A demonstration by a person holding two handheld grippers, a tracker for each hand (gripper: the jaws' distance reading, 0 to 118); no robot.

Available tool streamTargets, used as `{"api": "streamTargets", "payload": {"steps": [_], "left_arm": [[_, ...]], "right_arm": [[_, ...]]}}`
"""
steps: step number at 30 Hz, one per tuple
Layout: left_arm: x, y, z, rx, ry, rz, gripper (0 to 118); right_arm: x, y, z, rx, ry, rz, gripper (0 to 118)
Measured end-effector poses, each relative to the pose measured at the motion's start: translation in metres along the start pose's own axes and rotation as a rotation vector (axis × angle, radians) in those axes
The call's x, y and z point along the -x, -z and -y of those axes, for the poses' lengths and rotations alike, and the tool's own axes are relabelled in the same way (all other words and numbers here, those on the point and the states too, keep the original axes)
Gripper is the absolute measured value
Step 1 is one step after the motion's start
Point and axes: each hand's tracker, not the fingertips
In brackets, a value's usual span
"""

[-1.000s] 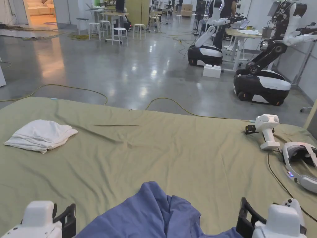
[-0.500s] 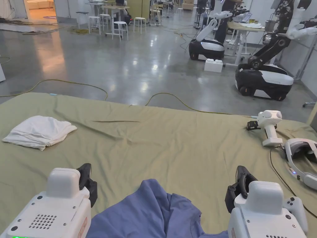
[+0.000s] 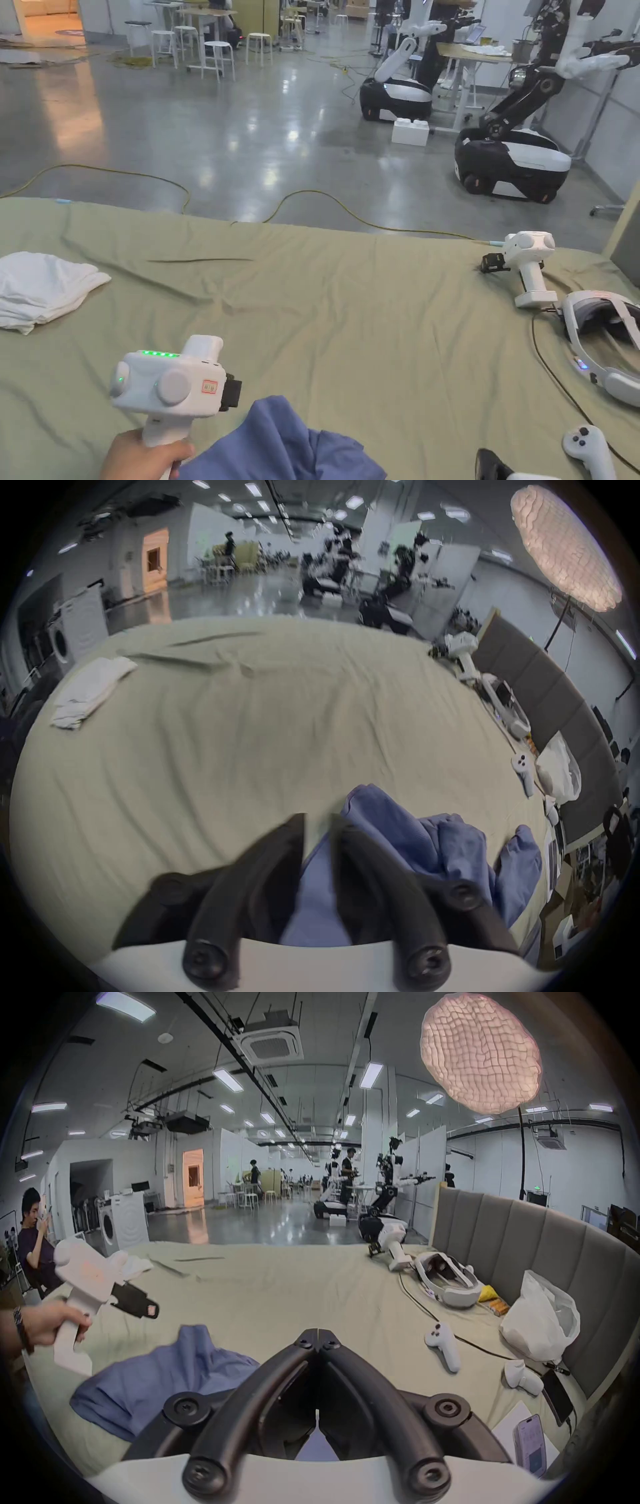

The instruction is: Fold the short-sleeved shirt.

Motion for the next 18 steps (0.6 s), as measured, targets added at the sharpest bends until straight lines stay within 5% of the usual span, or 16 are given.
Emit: {"api": "streamTargets", "payload": {"steps": [3, 10, 12, 14, 15, 16, 18], "left_arm": [[-0.008, 0.037, -0.017, 0.076, -0.006, 0.056, 59], [-0.033, 0.100, -0.017, 0.254, 0.029, 0.017, 59], [-0.044, 0.090, -0.011, 0.183, 0.088, -0.030, 58], [-0.057, 0.088, -0.006, 0.173, 0.118, -0.091, 44], [-0.059, 0.086, -0.005, 0.160, 0.142, -0.083, 16], [-0.062, 0.083, -0.003, 0.148, 0.167, -0.103, 3], [-0.059, 0.076, 0.000, 0.143, 0.144, -0.091, 3]], "right_arm": [[-0.014, 0.007, 0.008, 0.040, 0.000, 0.027, 0], [-0.045, 0.012, 0.026, 0.119, 0.000, 0.091, 0], [-0.053, 0.013, 0.031, 0.141, 0.006, 0.106, 0], [-0.060, 0.016, 0.034, 0.177, 0.022, 0.116, 0], [-0.063, 0.019, 0.035, 0.198, 0.032, 0.120, 0], [-0.066, 0.023, 0.036, 0.224, 0.044, 0.125, 0], [-0.072, 0.032, 0.037, 0.292, 0.066, 0.122, 2]]}}
